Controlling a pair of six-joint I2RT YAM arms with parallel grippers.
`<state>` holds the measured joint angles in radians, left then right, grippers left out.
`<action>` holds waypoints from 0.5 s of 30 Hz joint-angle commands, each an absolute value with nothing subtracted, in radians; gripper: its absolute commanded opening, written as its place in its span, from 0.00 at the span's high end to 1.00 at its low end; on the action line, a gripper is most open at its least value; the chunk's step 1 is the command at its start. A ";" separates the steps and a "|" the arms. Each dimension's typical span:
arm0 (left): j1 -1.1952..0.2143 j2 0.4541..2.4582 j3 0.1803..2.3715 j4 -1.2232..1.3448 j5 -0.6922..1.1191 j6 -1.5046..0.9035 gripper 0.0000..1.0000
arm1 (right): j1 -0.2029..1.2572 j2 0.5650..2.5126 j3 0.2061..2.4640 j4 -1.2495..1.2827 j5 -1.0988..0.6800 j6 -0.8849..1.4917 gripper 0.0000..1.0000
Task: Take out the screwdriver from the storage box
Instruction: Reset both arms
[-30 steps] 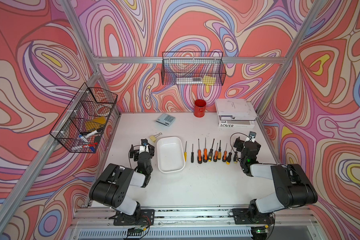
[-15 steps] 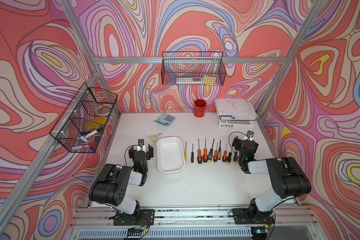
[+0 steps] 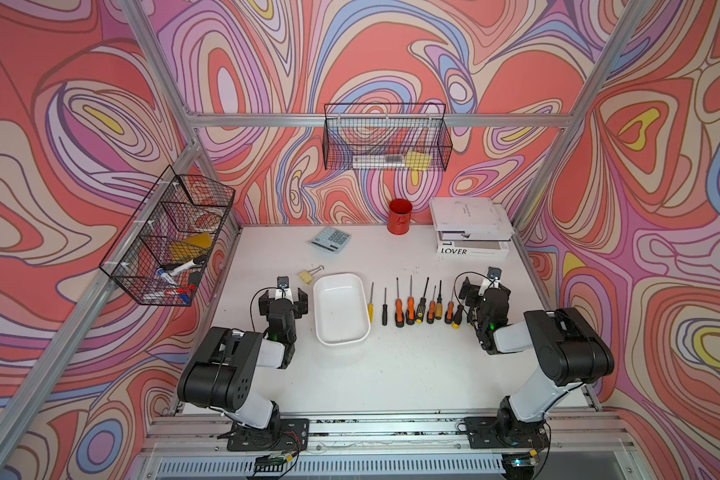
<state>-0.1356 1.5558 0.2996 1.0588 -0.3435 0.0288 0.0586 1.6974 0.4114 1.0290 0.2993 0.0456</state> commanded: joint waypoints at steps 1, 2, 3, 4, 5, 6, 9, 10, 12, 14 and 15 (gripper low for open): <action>-0.128 1.558 0.320 1.039 -0.344 0.021 0.01 | 0.057 1.702 0.424 1.048 0.289 0.042 0.02; -0.127 1.560 0.319 1.042 -0.344 0.023 0.01 | 0.057 1.703 0.434 1.028 0.287 0.044 0.02; -0.127 1.559 0.321 1.037 -0.344 0.022 0.01 | 0.057 1.706 0.449 1.006 0.287 0.041 0.02; -0.127 1.559 0.321 1.038 -0.344 0.021 0.01 | 0.056 1.704 0.449 1.003 0.282 0.046 0.02; -0.127 1.559 0.320 1.040 -0.344 0.023 0.01 | 0.056 1.706 0.450 1.006 0.283 0.044 0.02; -0.127 1.559 0.321 1.039 -0.344 0.022 0.01 | 0.056 1.704 0.448 1.003 0.282 0.045 0.02; -0.127 1.559 0.321 1.039 -0.344 0.022 0.01 | 0.056 1.704 0.448 1.005 0.283 0.044 0.02; -0.127 1.559 0.321 1.039 -0.344 0.023 0.01 | 0.056 1.704 0.448 1.006 0.283 0.042 0.02; -0.127 1.559 0.321 1.039 -0.344 0.023 0.01 | 0.055 1.705 0.448 1.006 0.283 0.043 0.02; -0.127 1.559 0.321 1.039 -0.344 0.022 0.01 | 0.057 1.704 0.448 1.005 0.283 0.043 0.02; -0.127 1.559 0.321 1.039 -0.344 0.022 0.01 | 0.056 1.704 0.448 1.007 0.282 0.043 0.02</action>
